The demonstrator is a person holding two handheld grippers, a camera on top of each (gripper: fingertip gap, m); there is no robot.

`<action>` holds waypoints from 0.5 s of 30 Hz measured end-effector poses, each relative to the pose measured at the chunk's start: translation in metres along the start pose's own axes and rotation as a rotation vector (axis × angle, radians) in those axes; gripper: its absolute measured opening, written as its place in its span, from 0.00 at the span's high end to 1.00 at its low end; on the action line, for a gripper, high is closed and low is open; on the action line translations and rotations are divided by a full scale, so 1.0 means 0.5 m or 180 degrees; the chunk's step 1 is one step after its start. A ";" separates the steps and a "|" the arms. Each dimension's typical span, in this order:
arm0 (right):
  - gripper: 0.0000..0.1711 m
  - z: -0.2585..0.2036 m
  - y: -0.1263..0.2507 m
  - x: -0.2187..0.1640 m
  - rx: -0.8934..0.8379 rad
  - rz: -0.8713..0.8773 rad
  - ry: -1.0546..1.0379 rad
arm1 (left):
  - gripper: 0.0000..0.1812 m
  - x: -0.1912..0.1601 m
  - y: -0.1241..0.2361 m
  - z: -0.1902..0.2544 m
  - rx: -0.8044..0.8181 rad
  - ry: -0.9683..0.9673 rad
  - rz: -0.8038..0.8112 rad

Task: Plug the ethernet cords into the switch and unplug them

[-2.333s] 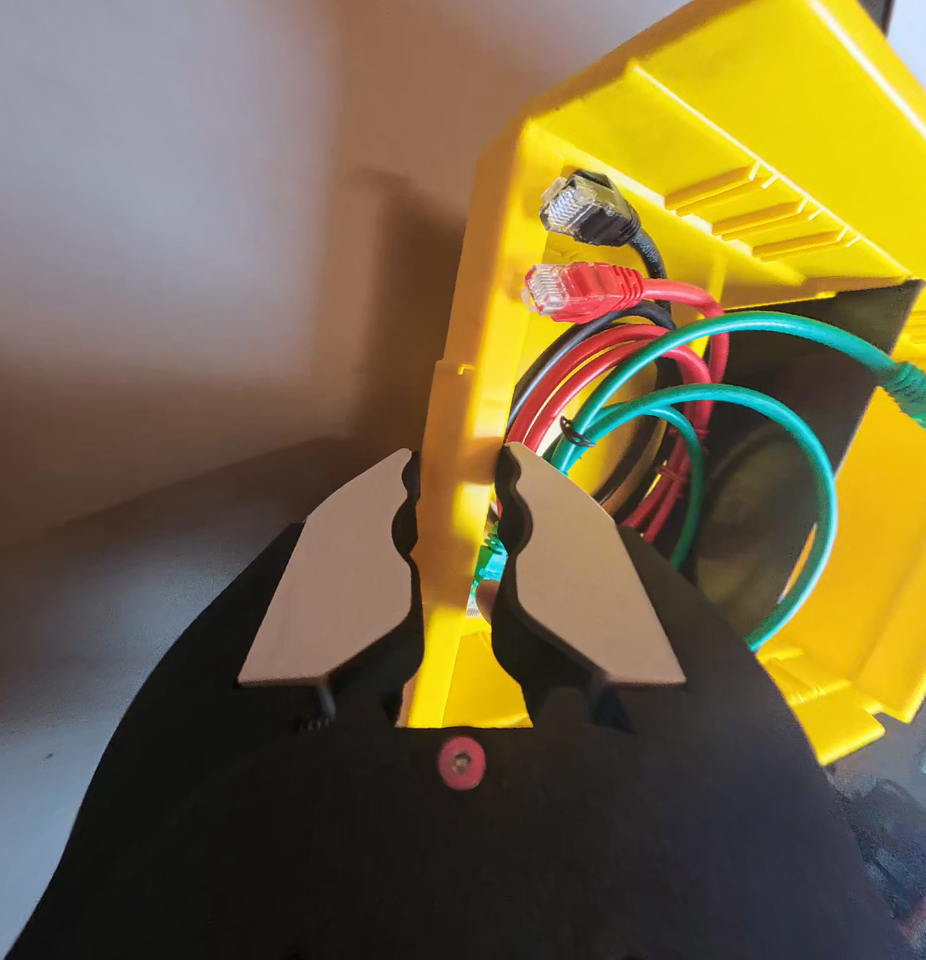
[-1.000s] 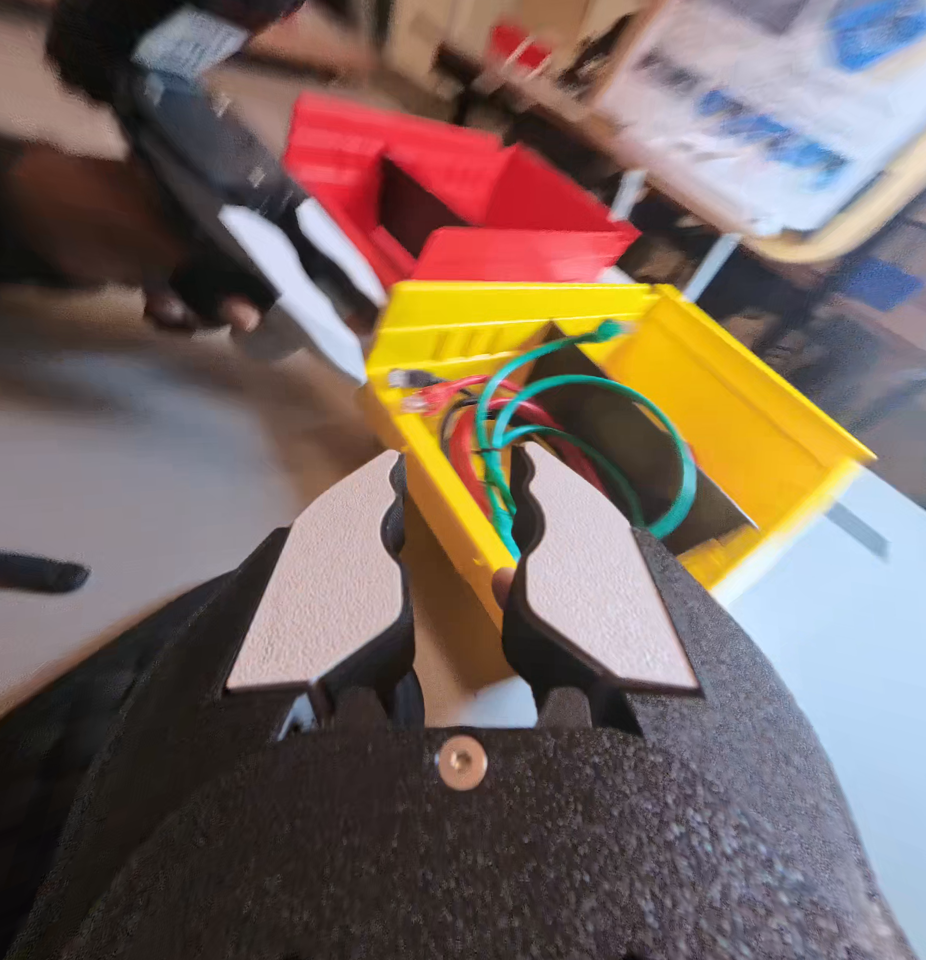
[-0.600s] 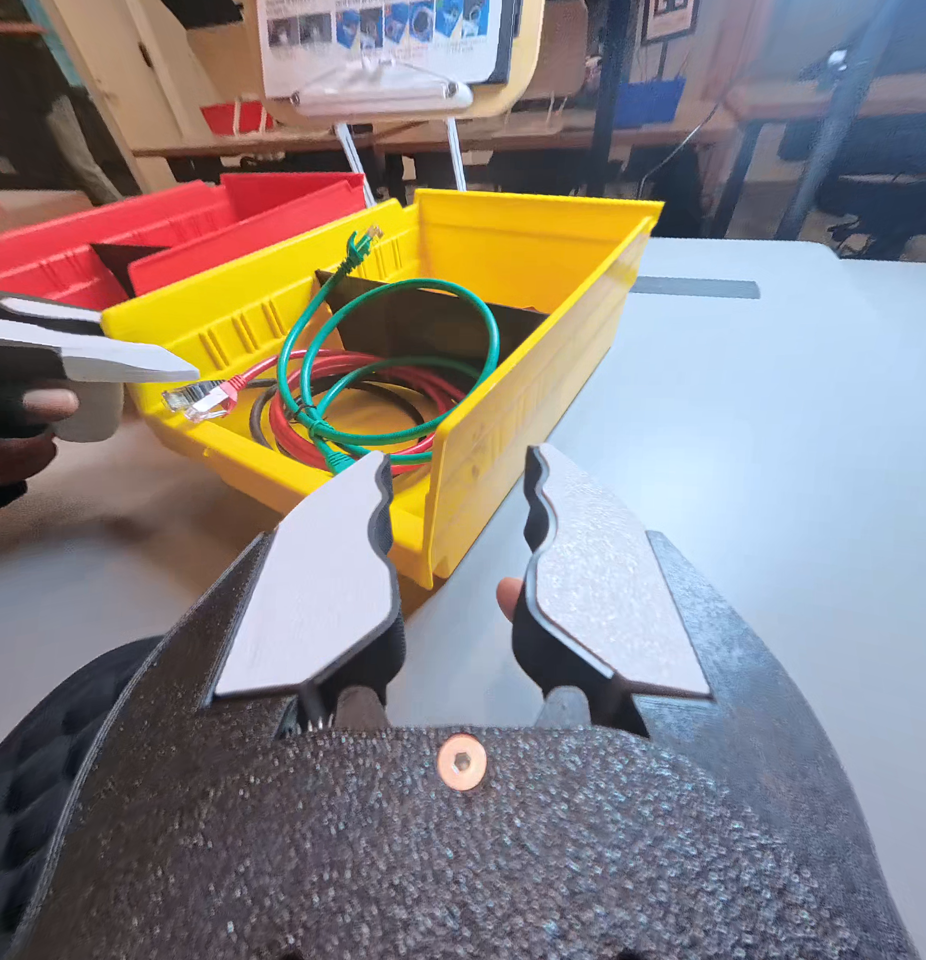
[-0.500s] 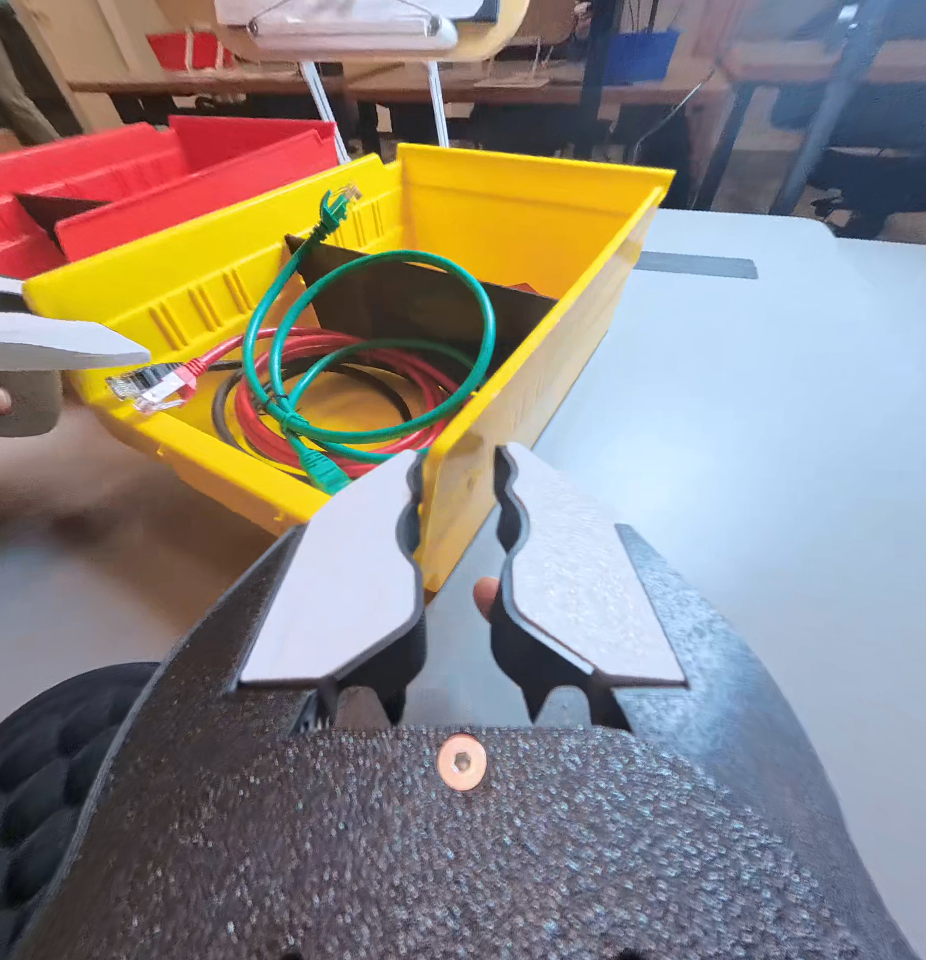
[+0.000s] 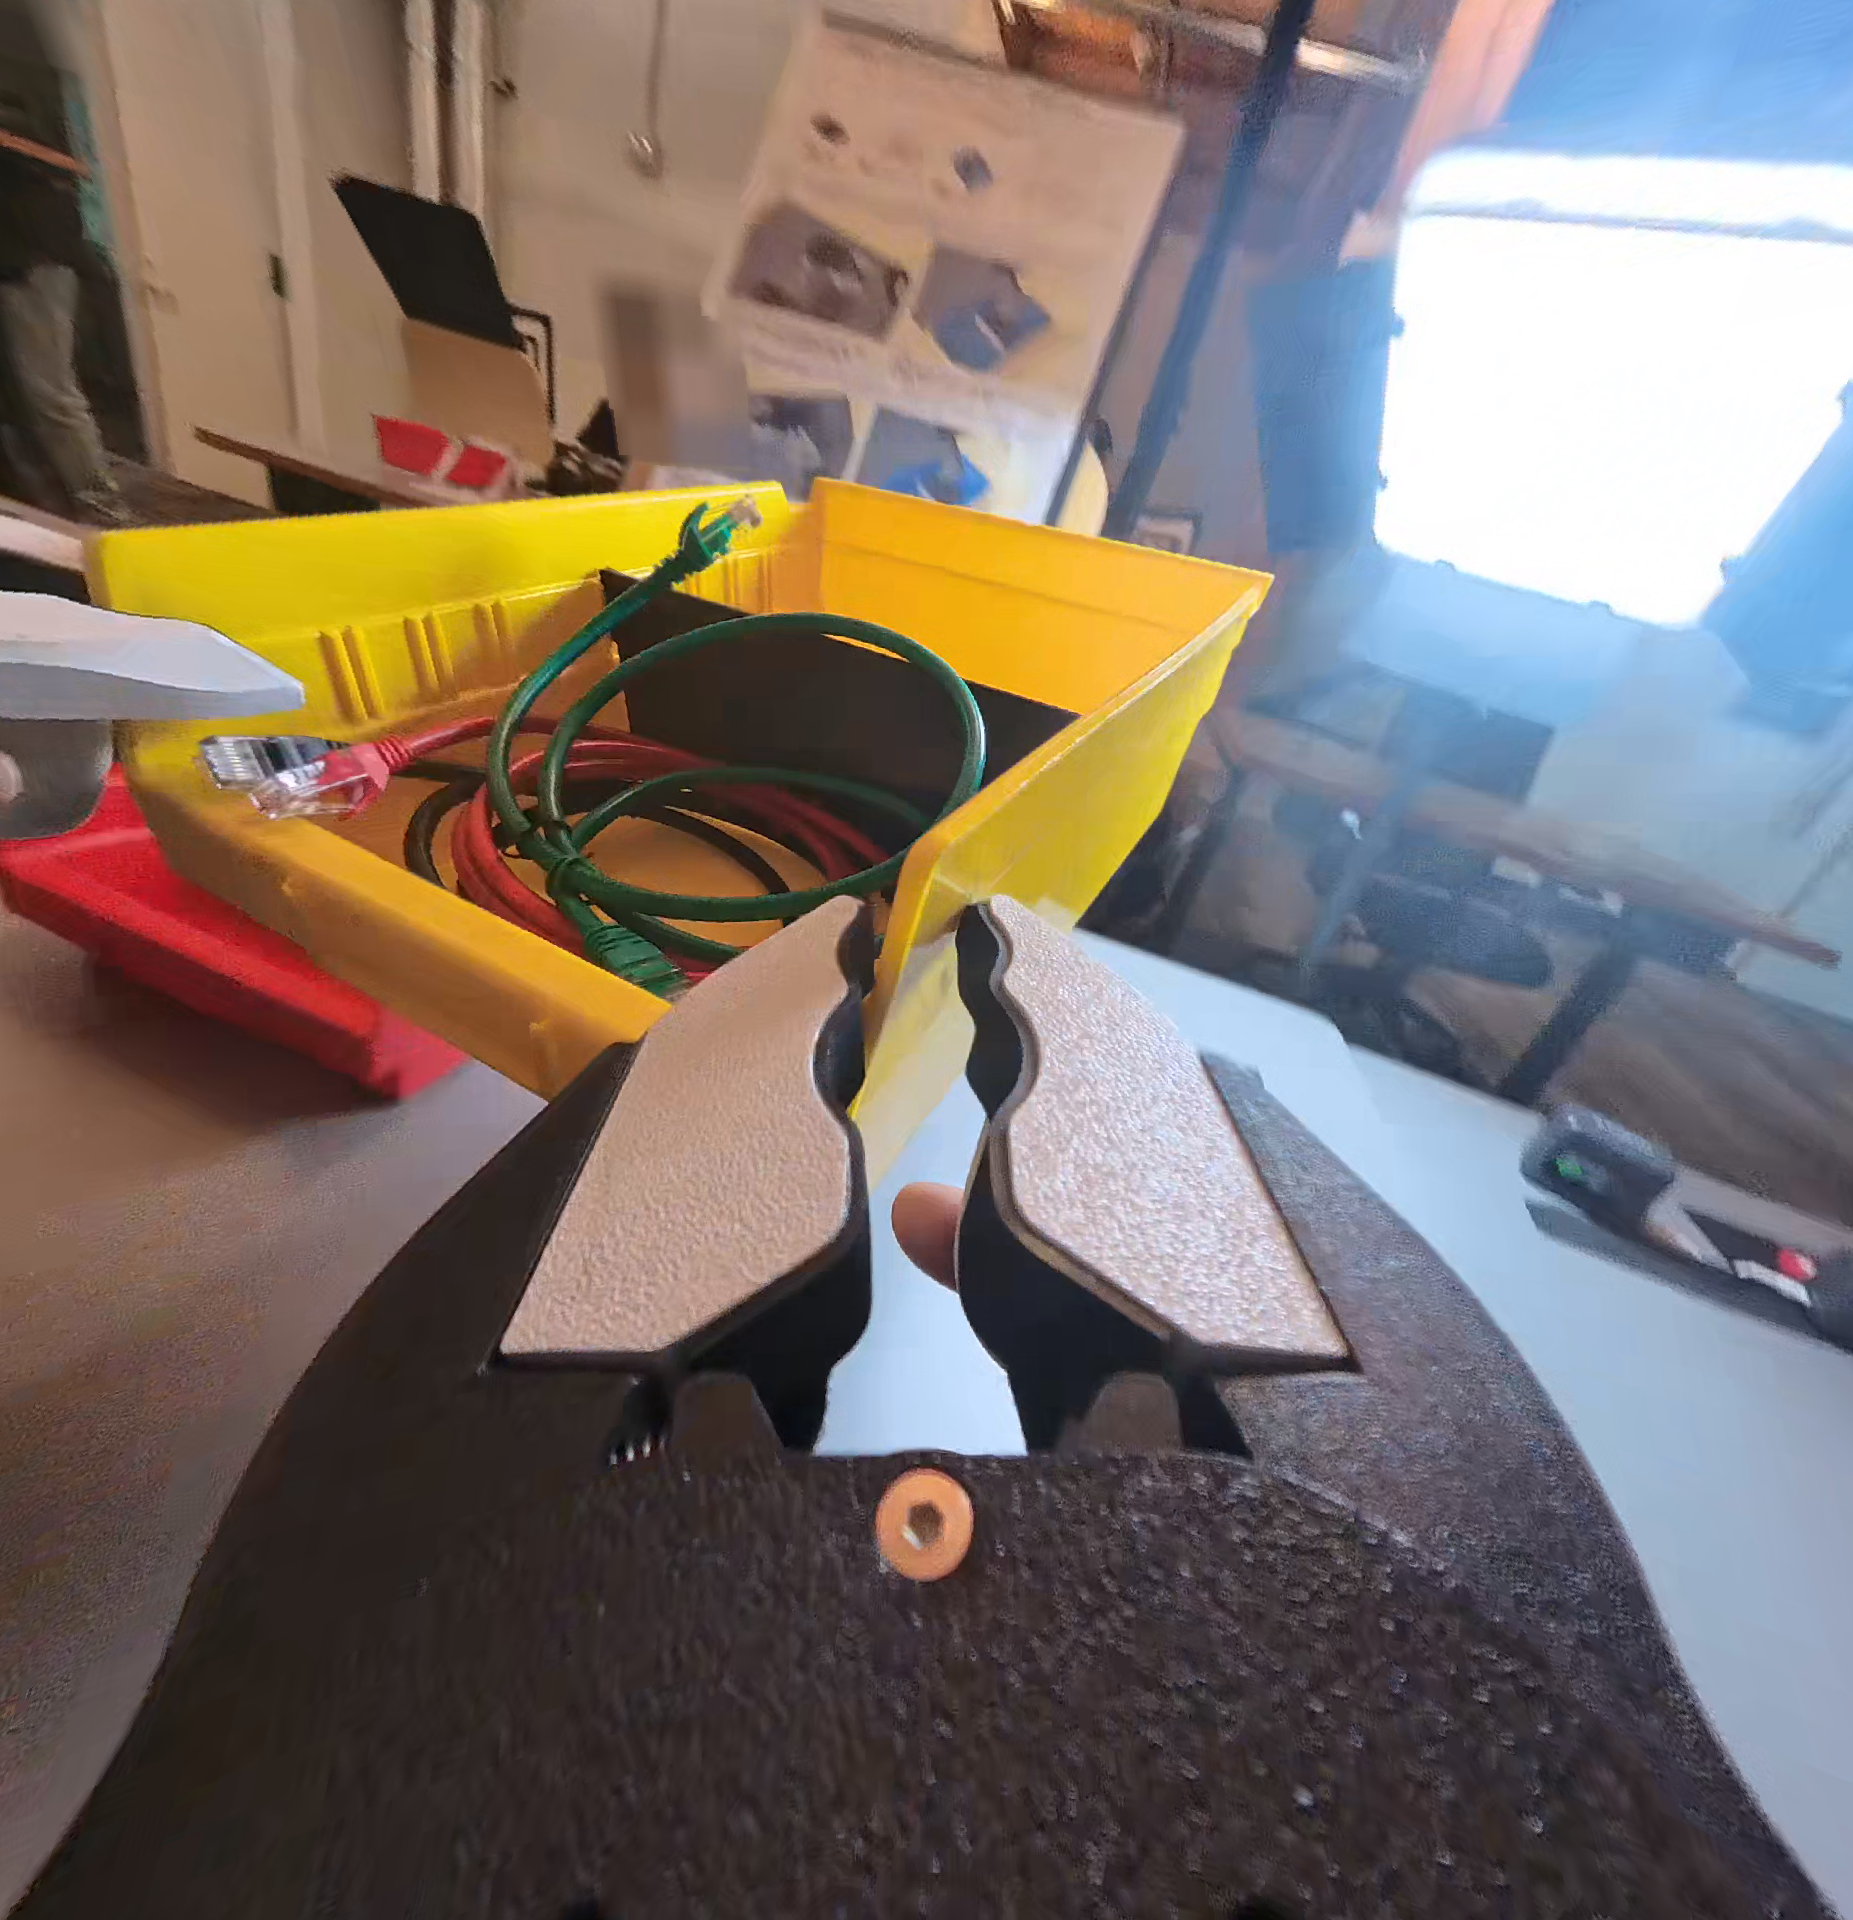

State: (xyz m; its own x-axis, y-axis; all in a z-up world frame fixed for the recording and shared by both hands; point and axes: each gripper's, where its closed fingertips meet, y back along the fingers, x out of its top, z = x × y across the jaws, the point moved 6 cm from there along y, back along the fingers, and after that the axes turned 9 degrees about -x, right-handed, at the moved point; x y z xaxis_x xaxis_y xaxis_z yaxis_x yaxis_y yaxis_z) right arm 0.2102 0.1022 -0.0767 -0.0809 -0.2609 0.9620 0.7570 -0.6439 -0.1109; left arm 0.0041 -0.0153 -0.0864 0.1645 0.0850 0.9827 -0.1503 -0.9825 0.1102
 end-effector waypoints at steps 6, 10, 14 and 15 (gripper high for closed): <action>0.90 -0.161 -0.070 0.153 0.0618 0.0436 0.0137 | 0.93 0.071 0.202 -0.116 0.0671 -0.0200 0.0187; 0.90 -0.304 -0.120 0.207 0.1054 0.0512 0.0194 | 0.93 0.062 0.347 -0.189 0.1073 -0.0150 0.0126; 0.90 -0.440 -0.153 0.212 0.1398 0.0429 0.0073 | 0.93 0.021 0.468 -0.236 0.1421 -0.0052 -0.0055; 0.90 -0.472 -0.158 0.206 0.1474 0.0386 0.0031 | 0.93 0.007 0.492 -0.245 0.1482 -0.0009 -0.0113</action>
State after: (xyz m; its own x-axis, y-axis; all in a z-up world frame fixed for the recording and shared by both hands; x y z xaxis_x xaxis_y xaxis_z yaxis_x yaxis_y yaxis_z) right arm -0.0110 -0.0433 -0.0277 0.0214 -0.3226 0.9463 0.9704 -0.2209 -0.0973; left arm -0.1516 -0.2365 -0.0378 0.1644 0.1200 0.9791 0.3089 -0.9489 0.0644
